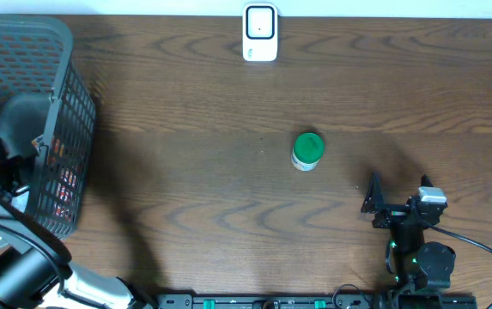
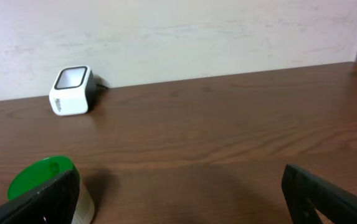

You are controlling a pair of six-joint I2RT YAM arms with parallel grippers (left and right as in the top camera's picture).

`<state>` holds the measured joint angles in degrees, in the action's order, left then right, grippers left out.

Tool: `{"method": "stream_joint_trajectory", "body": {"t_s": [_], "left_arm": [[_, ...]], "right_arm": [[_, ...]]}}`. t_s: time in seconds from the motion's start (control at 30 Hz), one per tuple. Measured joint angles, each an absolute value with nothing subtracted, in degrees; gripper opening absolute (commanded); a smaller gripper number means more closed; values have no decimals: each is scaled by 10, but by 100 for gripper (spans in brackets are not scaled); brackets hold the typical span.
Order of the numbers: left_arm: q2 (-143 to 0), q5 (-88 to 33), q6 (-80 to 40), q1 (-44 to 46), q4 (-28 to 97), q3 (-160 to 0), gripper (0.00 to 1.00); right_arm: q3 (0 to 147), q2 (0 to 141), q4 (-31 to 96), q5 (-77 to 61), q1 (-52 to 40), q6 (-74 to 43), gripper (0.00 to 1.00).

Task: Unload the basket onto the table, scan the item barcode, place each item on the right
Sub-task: 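Reach the left gripper into the basket and grasp the Panadol box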

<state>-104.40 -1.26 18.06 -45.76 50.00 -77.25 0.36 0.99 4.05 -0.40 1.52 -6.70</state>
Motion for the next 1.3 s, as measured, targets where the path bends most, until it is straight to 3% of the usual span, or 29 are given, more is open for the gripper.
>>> {"method": "stream_joint_trajectory", "body": {"t_s": [0.37,0.7,0.8,0.83,1.3], "left_arm": [[-1070,-60,284,-459,486,-773,98],[-1119,-48,294,-458,434,-774,99],[-1124,-54,279,-458,430,-778,68],[-1127,-59,276,-458,431,-780,61],[-1138,-58,239,-456,452,-800,48]], "right_arm": [[4,10,41,-4,15,-67,99],[4,10,41,-4,15,-67,99],[4,10,41,-4,15,-67,99],[4,10,40,-4,15,-67,99],[4,10,41,-4,15,-67,99]]}}
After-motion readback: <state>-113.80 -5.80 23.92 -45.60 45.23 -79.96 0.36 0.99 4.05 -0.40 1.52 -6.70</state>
